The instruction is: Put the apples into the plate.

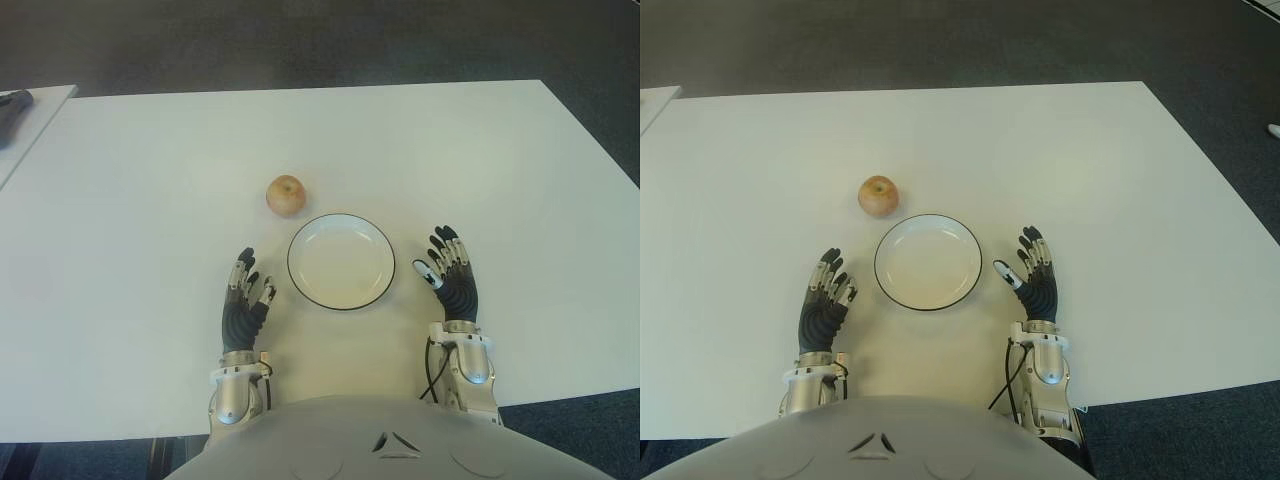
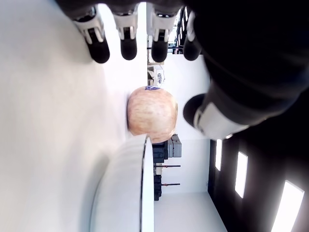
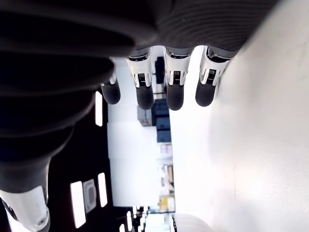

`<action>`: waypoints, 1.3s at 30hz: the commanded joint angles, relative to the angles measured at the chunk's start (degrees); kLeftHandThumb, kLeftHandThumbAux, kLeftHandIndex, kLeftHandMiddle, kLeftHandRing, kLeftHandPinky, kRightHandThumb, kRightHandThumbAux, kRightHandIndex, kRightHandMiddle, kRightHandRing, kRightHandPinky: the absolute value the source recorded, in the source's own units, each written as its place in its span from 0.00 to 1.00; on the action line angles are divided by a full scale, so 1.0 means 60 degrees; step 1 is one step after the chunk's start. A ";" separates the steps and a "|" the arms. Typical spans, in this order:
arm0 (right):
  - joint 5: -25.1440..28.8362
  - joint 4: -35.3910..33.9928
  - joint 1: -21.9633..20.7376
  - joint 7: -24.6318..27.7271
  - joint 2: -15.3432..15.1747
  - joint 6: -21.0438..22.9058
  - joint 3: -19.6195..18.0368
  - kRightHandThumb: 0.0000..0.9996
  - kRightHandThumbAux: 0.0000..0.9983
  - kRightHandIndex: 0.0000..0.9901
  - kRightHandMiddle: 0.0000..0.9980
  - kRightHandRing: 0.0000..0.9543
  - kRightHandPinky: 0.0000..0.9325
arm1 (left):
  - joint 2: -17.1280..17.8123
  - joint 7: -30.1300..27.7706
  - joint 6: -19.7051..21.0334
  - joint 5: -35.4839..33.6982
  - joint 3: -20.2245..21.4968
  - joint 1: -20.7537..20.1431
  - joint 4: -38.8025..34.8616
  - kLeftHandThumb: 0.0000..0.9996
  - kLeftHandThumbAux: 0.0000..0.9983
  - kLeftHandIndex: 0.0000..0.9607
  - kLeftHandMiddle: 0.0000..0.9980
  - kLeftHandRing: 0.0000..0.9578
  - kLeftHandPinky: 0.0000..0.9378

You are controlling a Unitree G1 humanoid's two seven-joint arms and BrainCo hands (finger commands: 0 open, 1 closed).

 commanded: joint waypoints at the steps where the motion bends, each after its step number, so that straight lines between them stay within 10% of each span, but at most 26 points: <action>1: 0.0093 0.0603 0.0538 -0.0008 0.0069 0.0653 -0.0079 0.23 0.68 0.08 0.13 0.11 0.15 | 0.0008 -0.0017 0.0650 0.0187 -0.0159 0.0309 0.0371 0.06 0.69 0.04 0.00 0.00 0.03; 20: 0.0050 0.0463 0.0616 -0.0011 0.0105 0.0723 -0.0024 0.25 0.66 0.08 0.13 0.11 0.14 | -0.0032 0.0075 0.0832 0.0308 -0.0110 0.0301 0.0114 0.09 0.67 0.03 0.00 0.00 0.02; 28: -0.0008 0.0403 0.0629 -0.0043 0.0105 0.0824 0.0031 0.23 0.67 0.07 0.13 0.11 0.14 | -0.0275 0.0733 0.2666 0.1826 -0.0624 0.0421 -0.2190 0.14 0.61 0.04 0.02 0.01 0.03; 39: -0.0099 0.0760 0.0430 -0.0202 0.0192 0.0641 0.0032 0.24 0.67 0.07 0.12 0.11 0.16 | 0.0349 0.2007 0.4566 0.5319 -0.0397 -0.2471 -0.1578 0.20 0.47 0.04 0.02 0.00 0.01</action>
